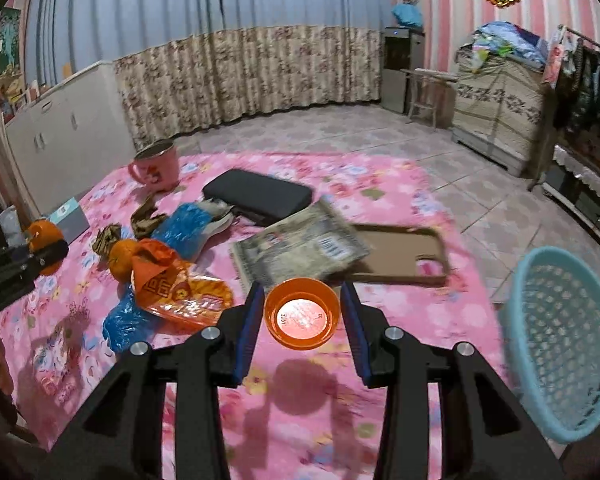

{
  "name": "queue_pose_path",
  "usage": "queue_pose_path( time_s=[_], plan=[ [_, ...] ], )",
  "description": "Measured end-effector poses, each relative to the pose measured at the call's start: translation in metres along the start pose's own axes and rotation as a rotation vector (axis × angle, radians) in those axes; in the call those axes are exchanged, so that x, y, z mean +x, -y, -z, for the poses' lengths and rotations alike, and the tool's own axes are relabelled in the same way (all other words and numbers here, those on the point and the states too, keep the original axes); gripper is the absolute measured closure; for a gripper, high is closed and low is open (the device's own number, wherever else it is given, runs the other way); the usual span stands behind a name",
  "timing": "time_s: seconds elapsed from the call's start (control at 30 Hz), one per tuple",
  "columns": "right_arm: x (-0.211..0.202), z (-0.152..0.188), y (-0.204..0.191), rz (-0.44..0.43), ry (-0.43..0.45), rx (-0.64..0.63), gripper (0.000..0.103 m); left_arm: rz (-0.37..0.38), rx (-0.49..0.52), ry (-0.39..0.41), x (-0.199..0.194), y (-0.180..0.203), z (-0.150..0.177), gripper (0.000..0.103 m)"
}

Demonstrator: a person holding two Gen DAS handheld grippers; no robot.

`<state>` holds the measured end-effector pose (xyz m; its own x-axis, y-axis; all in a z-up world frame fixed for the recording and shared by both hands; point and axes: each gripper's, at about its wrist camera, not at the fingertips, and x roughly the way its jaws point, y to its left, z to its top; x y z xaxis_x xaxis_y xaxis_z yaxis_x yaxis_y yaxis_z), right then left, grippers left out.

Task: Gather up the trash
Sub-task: 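Carry the orange peel and orange lid to the blue basket and release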

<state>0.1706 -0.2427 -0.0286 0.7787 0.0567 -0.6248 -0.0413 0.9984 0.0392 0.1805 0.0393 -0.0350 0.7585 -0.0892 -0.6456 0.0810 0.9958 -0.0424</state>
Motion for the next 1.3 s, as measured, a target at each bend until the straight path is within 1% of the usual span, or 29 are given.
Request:
queue_pose_path(
  time_s=[0.13, 0.27, 0.33, 0.43, 0.5, 0.57, 0.67, 0.77, 0.83, 0.93, 1.03, 1.2, 1.27, 1.3],
  plan=[
    [-0.026, 0.000, 0.031, 0.051, 0.021, 0.022, 0.063, 0.055, 0.039, 0.019, -0.006, 0.034, -0.006, 0.064],
    [-0.049, 0.009, 0.077, 0.103, 0.032, 0.104, 0.063, 0.110, 0.093, 0.031, -0.009, 0.077, -0.012, 0.064],
    [-0.059, 0.015, 0.101, 0.146, 0.037, 0.134, 0.063, 0.137, 0.113, 0.034, -0.008, 0.101, -0.015, 0.064],
    [-0.071, 0.024, 0.131, 0.205, 0.045, 0.169, 0.063, 0.204, 0.146, 0.042, -0.009, 0.145, -0.018, 0.064],
    [-0.079, 0.032, 0.158, 0.253, 0.053, 0.210, 0.063, 0.245, 0.194, 0.051, -0.009, 0.179, -0.017, 0.064],
    [-0.085, 0.039, 0.177, 0.295, 0.060, 0.236, 0.063, 0.293, 0.238, 0.055, -0.009, 0.216, -0.014, 0.064],
    [-0.090, 0.049, 0.204, 0.348, 0.070, 0.268, 0.063, 0.354, 0.280, 0.047, -0.006, 0.260, -0.009, 0.064],
    [-0.088, 0.056, 0.226, 0.364, 0.065, 0.306, 0.063, 0.408, 0.311, 0.029, 0.003, 0.301, -0.005, 0.064],
    [-0.086, 0.059, 0.236, 0.376, 0.064, 0.319, 0.063, 0.432, 0.334, 0.018, 0.010, 0.326, -0.002, 0.064],
    [-0.085, 0.066, 0.255, 0.381, 0.066, 0.355, 0.063, 0.475, 0.357, -0.029, 0.026, 0.361, 0.002, 0.064],
    [-0.083, 0.071, 0.269, 0.394, 0.060, 0.378, 0.063, 0.492, 0.374, -0.056, 0.039, 0.386, 0.003, 0.064],
    [-0.080, 0.077, 0.286, 0.409, 0.046, 0.396, 0.063, 0.507, 0.397, -0.065, 0.051, 0.414, 0.001, 0.064],
    [-0.079, 0.077, 0.289, 0.406, 0.046, 0.400, 0.063, 0.510, 0.412, -0.061, 0.051, 0.420, -0.001, 0.061],
    [-0.078, 0.076, 0.290, 0.404, 0.046, 0.401, 0.063, 0.502, 0.417, -0.053, 0.050, 0.422, -0.003, 0.058]
  ],
)
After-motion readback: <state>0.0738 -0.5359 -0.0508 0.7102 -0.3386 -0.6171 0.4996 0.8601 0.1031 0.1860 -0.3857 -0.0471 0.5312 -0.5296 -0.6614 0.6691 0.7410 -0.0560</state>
